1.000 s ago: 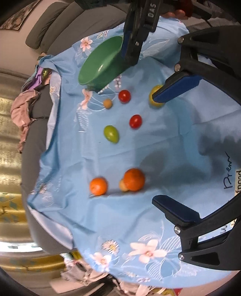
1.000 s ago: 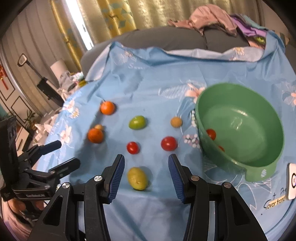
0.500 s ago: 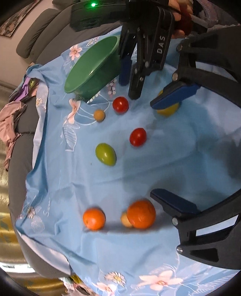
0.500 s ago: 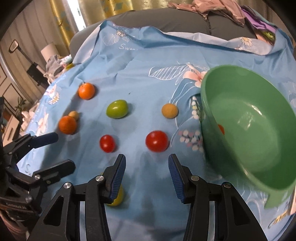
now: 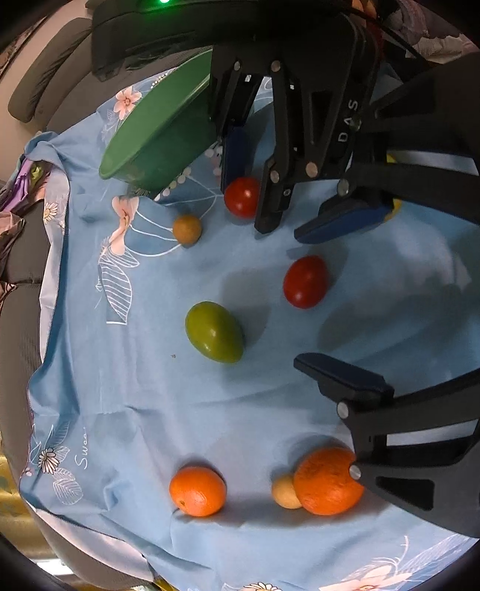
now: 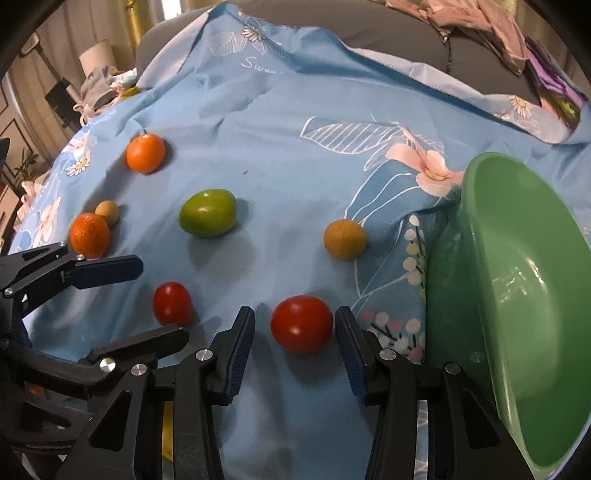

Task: Organize fruits
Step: 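Close the left tool on a red tomato while the right tool grasps another, then carry both tomatoes into the green bowl and open both tools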

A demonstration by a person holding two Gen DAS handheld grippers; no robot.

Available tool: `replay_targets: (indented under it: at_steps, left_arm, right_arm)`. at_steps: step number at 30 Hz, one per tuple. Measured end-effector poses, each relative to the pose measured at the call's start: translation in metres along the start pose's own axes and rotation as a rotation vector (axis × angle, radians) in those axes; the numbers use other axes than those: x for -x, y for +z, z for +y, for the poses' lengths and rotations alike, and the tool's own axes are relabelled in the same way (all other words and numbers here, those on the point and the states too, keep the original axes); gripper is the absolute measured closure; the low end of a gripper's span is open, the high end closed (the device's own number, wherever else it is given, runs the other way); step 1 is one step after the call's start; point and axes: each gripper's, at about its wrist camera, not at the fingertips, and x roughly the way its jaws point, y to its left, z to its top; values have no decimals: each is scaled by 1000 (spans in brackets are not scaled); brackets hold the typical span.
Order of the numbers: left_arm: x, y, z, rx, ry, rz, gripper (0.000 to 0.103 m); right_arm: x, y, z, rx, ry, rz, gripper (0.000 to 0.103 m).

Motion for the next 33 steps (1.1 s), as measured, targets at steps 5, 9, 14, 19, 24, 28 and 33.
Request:
replay_targets:
  at_steps: [5, 9, 14, 19, 24, 28, 33]
  left_arm:
    - [-8, 3, -2, -20, 5, 12, 68]
    - [-9, 3, -1, -18, 12, 7, 75]
    - [-6, 0, 2, -4, 13, 0, 75]
    - [12, -3, 5, 20, 7, -29, 75]
    - [36, -2, 0, 26, 7, -71, 75]
    - [51, 2, -9, 12, 16, -102, 75]
    - [66, 12, -27, -27, 17, -137, 75]
  right_arm:
    - [-3, 2, 0, -2, -1, 10, 66]
    - [-3, 2, 0, -2, -4, 4, 68]
    - [-3, 2, -2, -14, 5, -8, 69]
    - [11, 0, 0, -33, 47, -49, 70]
    - [36, -3, 4, -40, 96, -110, 70]
    - [58, -6, 3, -50, 115, -165, 70]
    - [85, -10, -7, -73, 116, -233, 70]
